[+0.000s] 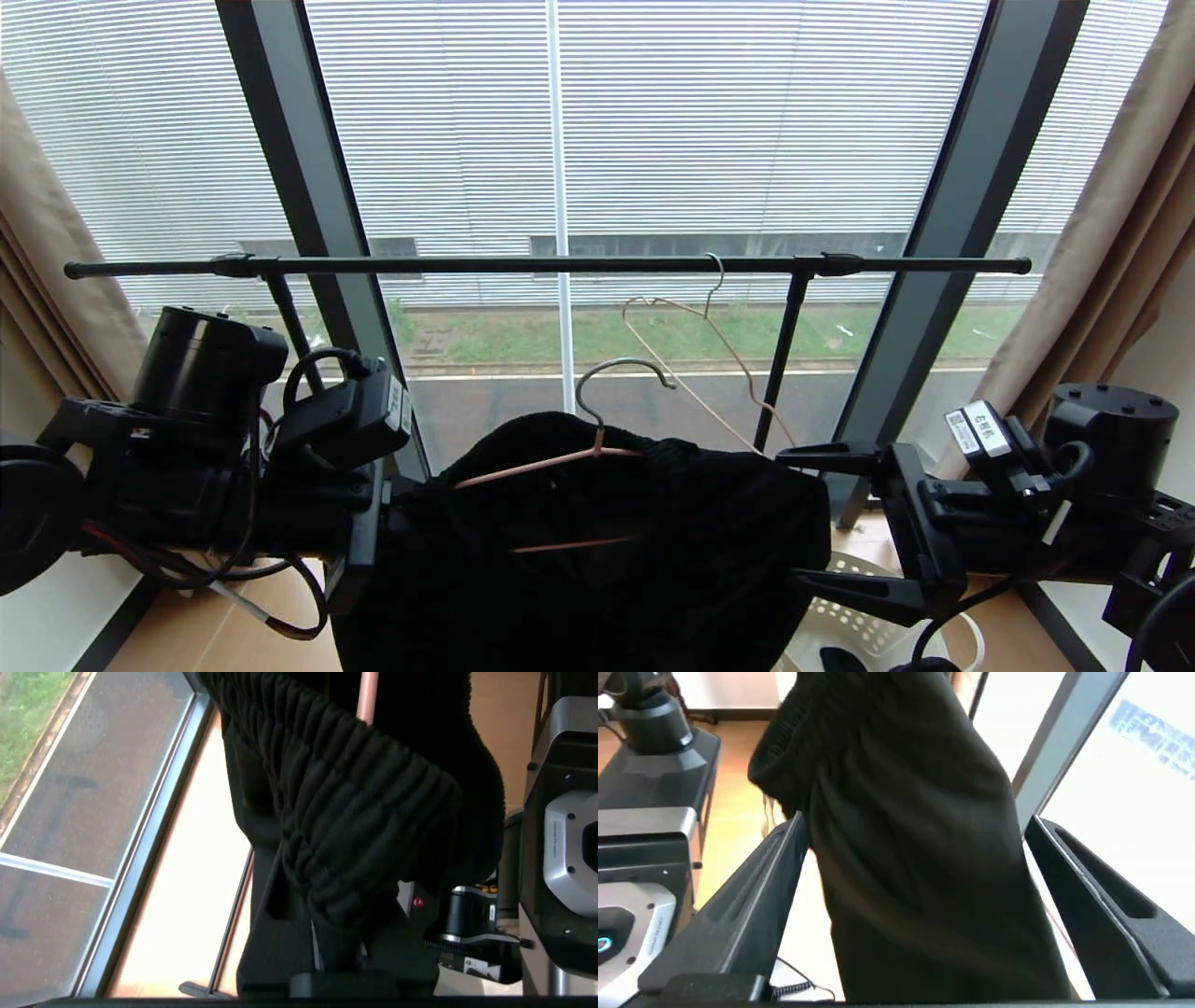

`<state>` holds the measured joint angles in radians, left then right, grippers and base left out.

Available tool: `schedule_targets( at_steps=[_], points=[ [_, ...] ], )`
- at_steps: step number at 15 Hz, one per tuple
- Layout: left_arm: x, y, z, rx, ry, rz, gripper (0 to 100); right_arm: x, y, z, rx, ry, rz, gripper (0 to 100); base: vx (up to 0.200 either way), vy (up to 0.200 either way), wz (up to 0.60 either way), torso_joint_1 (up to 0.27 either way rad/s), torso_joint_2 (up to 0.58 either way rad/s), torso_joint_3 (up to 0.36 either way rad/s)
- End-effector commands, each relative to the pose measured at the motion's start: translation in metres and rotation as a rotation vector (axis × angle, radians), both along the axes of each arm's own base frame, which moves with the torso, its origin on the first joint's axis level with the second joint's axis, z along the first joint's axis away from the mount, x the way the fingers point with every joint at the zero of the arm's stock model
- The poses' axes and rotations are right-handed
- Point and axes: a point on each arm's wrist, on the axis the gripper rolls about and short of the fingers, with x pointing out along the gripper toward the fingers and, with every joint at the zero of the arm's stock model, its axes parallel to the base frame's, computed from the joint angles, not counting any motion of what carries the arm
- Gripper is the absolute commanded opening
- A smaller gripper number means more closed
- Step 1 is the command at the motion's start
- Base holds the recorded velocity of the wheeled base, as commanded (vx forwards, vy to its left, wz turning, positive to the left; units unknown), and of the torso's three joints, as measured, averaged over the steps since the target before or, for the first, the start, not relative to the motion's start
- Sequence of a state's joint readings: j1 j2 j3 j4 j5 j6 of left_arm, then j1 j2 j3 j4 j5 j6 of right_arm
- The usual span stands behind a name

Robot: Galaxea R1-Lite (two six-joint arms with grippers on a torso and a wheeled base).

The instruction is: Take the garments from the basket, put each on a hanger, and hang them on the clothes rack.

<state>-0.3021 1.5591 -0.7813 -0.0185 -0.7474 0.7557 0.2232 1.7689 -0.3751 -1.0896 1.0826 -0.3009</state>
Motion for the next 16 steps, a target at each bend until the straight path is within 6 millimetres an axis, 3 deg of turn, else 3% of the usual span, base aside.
schedule_targets(
  at_steps=[1, 4, 8, 16],
  points=[
    [-0.007, 0.006, 0.004, -0.005, -0.014, 0.016, 0, 0.009, -0.002, -0.012, -0.014, 0.022, -0.013, 100, 0.0, 0.0, 0.0, 0.0, 0.0, 0.0],
    [-0.009, 0.007, 0.004, -0.005, -0.017, 0.019, 0, 0.021, -0.006, -0.023, -0.023, 0.051, -0.037, 100, 0.0, 0.0, 0.0, 0.0, 0.0, 0.0],
    [-0.011, 0.008, 0.002, -0.004, -0.012, 0.017, 0, 0.045, -0.02, -0.057, -0.049, 0.051, -0.091, 100, 0.0, 0.0, 0.0, 0.0, 0.0, 0.0],
    [-0.011, 0.008, 0.003, -0.006, -0.015, 0.02, 0, 0.06, -0.035, -0.088, -0.069, 0.04, -0.139, 100, 0.0, 0.0, 0.0, 0.0, 0.0, 0.0]
  ],
)
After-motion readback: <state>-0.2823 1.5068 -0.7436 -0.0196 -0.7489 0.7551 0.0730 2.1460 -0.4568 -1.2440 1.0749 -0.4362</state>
